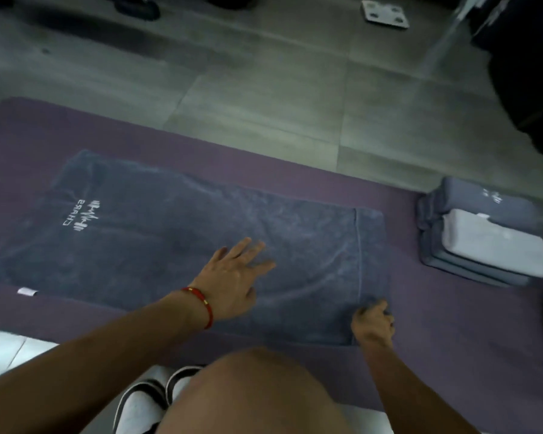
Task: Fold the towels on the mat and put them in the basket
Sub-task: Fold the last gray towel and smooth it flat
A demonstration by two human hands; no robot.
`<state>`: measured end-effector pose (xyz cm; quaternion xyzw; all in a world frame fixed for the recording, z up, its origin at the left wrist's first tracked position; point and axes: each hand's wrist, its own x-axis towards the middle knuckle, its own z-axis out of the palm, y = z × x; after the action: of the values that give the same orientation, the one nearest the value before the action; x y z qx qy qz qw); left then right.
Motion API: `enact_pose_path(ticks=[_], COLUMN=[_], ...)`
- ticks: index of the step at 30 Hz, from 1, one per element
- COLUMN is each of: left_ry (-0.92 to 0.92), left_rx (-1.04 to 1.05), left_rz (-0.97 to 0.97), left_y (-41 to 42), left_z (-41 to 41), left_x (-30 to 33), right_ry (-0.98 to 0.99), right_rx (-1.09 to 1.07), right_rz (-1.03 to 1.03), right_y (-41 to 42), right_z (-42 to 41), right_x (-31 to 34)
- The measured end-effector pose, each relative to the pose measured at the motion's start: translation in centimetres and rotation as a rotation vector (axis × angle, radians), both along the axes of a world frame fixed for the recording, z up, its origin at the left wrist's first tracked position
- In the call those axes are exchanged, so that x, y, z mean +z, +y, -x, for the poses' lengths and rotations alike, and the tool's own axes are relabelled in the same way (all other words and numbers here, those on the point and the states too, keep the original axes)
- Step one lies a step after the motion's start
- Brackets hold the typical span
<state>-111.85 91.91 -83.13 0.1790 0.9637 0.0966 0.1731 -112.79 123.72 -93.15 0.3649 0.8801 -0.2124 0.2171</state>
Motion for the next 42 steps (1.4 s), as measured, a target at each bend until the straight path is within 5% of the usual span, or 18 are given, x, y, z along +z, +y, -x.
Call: enact_pose_path(ticks=[5,14,22,28,31,37,40,42], left_ry=[-0.023,-0.079,-0.203,-0.032,0.011,-0.121,-0.136,-0.149], left_rx=[0.015,0.014,0.214,0.528,0.674,1.02,1.232,1.302], left_rz=[-0.025,-0.043,-0.451,-0.575,-0.518,-0.518,-0.558,-0.578], left_y=[2.8,4.2,6.8,5.1,2.6,-5.5,-8.9,-10.2], left_z=[-1.8,-1.8,-1.4,-0.4,-0.3,-1.2,-2.2,-3.0], left_x=[0.3,0.1,-2.0,-3.7,-4.6,-8.5,-10.4,-11.7], right_ry=[0.027,0.129,0.222,0.073,0.059,0.19,0.054,0.141], right_rx=[-0.095,-0.206,-0.191,-0.189,-0.077,0.764,1.024,1.144], right_rz=[-0.072,0.307,0.742,1.035,0.904,0.014,-0.163,-0.18], right_y=[2.7,5.8,-5.8,-14.8,-17.1,-15.6,-13.9,-13.2], right_z=[-1.1,0.4,4.2,6.0,8.0,14.4,16.1,16.9], right_x=[-0.1,-0.5,5.4,7.5,6.5,1.3,-0.8,-1.9])
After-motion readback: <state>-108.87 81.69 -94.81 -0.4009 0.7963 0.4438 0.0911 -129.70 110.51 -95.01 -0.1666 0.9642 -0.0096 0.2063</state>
